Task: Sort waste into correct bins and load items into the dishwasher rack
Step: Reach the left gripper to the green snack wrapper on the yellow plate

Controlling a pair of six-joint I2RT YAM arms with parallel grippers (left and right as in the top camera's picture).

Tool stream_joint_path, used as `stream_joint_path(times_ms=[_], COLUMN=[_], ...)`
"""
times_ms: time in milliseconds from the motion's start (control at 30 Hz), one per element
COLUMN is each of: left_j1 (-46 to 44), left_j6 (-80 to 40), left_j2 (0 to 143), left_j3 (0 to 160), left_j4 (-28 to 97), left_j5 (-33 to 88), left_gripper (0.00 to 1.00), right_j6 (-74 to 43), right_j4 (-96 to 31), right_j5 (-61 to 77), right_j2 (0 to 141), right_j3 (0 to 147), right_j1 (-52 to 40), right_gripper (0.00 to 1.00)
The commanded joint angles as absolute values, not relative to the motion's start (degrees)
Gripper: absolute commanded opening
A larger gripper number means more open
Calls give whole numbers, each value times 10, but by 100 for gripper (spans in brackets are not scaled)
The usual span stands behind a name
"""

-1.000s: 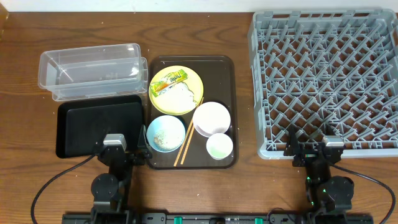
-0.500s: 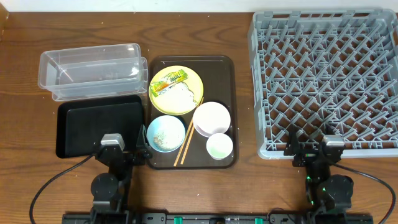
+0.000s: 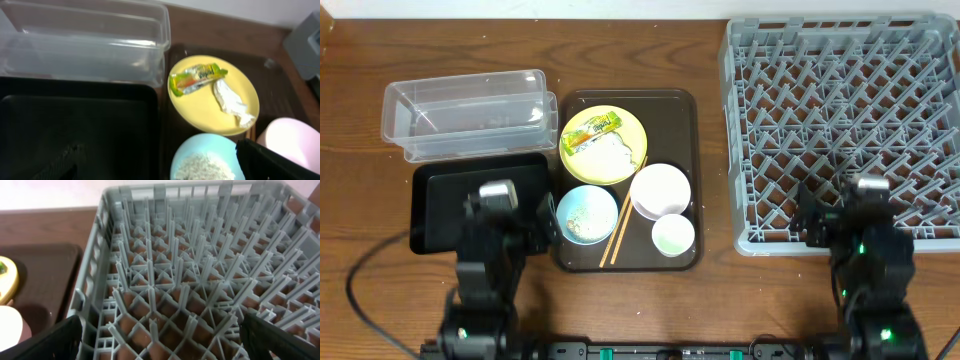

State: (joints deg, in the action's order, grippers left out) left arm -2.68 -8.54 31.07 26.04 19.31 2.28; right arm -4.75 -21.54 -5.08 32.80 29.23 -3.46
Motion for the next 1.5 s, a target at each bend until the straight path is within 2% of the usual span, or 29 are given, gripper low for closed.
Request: stream_joint_path(times_ms=[0,167,233,567,700,900,1300,1467], left_j1=[-26,-26,-26,-27,-35,-73,-166,-185], left_j6=[-89,-89,-89,-91,-91,-94,-151,-152], left_j2=[425,560,594,694,736,836,1021,1077], left_j3=[369,506,525,543,609,702,708,708], left_j4=[260,426,453,383,367,349,251,243], left_j5=[67,98,98,170,148,122,121,95], left_gripper=[97,97,97,97,97,96,95,81], right_j6=[-37,-37,-38,-38,-38,-38,-38,-38], right_j4=[-265,-343,-359,-363,-364,-366,-367,-368], right_j5=[-59,-51,-46,-27,-27,-27,-27,-27], right_j2=[404,491,506,506,506,506,506,506], right_j3=[369,455,476,483,483,483,483,483], right_j1=[-37,-37,-37,-37,-37,-37,-37,-37], right_gripper=[99,99,99,99,99,99,99,99])
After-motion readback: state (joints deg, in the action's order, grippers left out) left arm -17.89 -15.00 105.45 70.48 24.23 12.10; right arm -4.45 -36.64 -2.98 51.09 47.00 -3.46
